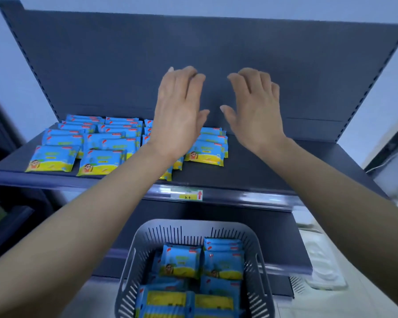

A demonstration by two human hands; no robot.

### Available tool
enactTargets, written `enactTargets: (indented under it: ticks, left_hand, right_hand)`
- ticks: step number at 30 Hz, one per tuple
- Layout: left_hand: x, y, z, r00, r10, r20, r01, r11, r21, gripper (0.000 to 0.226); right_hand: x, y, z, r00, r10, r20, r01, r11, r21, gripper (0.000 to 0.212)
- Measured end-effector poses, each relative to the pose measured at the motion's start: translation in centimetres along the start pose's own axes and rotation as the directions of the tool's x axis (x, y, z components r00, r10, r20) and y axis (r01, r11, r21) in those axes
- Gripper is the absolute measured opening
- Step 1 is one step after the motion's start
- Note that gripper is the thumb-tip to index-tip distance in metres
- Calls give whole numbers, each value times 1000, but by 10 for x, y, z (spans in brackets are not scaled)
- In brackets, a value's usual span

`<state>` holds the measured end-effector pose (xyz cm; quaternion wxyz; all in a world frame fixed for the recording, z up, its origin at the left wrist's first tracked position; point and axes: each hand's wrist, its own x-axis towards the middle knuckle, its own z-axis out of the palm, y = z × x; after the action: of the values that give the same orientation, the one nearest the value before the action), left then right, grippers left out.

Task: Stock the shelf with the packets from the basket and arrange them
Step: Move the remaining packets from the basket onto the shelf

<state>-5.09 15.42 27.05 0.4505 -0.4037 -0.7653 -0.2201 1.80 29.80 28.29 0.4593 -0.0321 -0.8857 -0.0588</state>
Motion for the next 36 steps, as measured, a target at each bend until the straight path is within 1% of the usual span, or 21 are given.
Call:
enactTargets:
  ticks: [4, 6, 8, 11, 12, 13, 14, 15, 16, 18, 22, 23, 25, 29, 31, 33, 35, 36]
  left_hand:
    - [-30, 13, -15, 999, -31, -14, 29, 995, -94, 54]
    - [-56, 21, -17, 999, -51, 14, 52, 987, -153, 55]
    - [-87, 26, -12, 994, -71, 88, 87, 977, -197, 54]
    - [-147, 29, 5, 951, -78, 298, 146, 966, -215, 54]
    - [-168, 29, 11, 924, -65, 377, 153, 966, -208, 55]
    - [-187, 28, 16, 887, -52, 458, 160, 967, -200, 56]
    - [-205, 27, 21, 841, -51, 539, 179, 966, -187, 57]
    - [-221, 25, 24, 787, -62, 613, 205, 965, -166, 58]
    - [-236, 23, 27, 729, -76, 680, 232, 963, -141, 59]
    - [-263, 18, 34, 637, -99, 765, 273, 956, -104, 58]
    - [-302, 7, 51, 509, -134, 850, 280, 960, -16, 60]
    - [-309, 5, 56, 478, -142, 867, 273, 962, 8, 62]
    - [-322, 2, 66, 425, -148, 893, 251, 967, 41, 64]
    - [-341, -1, 85, 355, -147, 923, 215, 974, 73, 63]
    - [-348, -3, 96, 319, -145, 937, 181, 979, 90, 61]
    - [-356, -4, 106, 262, -142, 955, 151, 983, 104, 62]
    - [-363, -7, 114, 209, -140, 968, 131, 985, 114, 64]
    - [-365, -8, 118, 186, -140, 973, 129, 985, 117, 65]
  right_hand:
    - [-35, -17, -12, 1000, -5, -20, 5, 1000, 14, 48]
    - [-64, -24, -9, 1000, -10, -2, 10, 1000, 18, 46]
    - [-99, -29, 0, 997, -5, 83, 2, 999, 39, 46]
    - [-160, -33, 24, 960, -17, 278, 0, 998, 60, 49]
    - [-180, -35, 32, 934, -38, 355, 13, 997, 74, 49]
    - [-198, -36, 39, 888, -63, 456, 22, 995, 97, 51]
    - [-215, -38, 47, 821, -83, 564, 21, 993, 116, 51]
    - [-230, -39, 53, 729, -86, 680, 6, 993, 119, 51]
    - [-245, -39, 60, 639, -79, 765, -4, 994, 106, 49]
    - [-270, -39, 75, 524, -57, 850, 6, 998, 64, 48]
    - [-308, -35, 100, 352, -20, 936, -2, 1000, 22, 55]
    - [-315, -34, 105, 323, -18, 946, -1, 1000, 20, 56]
    - [-325, -33, 114, 289, -19, 957, 4, 1000, 19, 57]
    - [-344, -32, 131, 218, -24, 976, -10, 1000, 27, 60]
    - [-353, -32, 138, 201, -14, 980, -8, 1000, 16, 60]
    - [-359, -32, 145, 204, -8, 979, 11, 1000, 6, 60]
    - [-361, -32, 149, 235, 15, 972, 23, 1000, -21, 60]
    - [-361, -32, 151, 239, 30, 970, 22, 999, -36, 59]
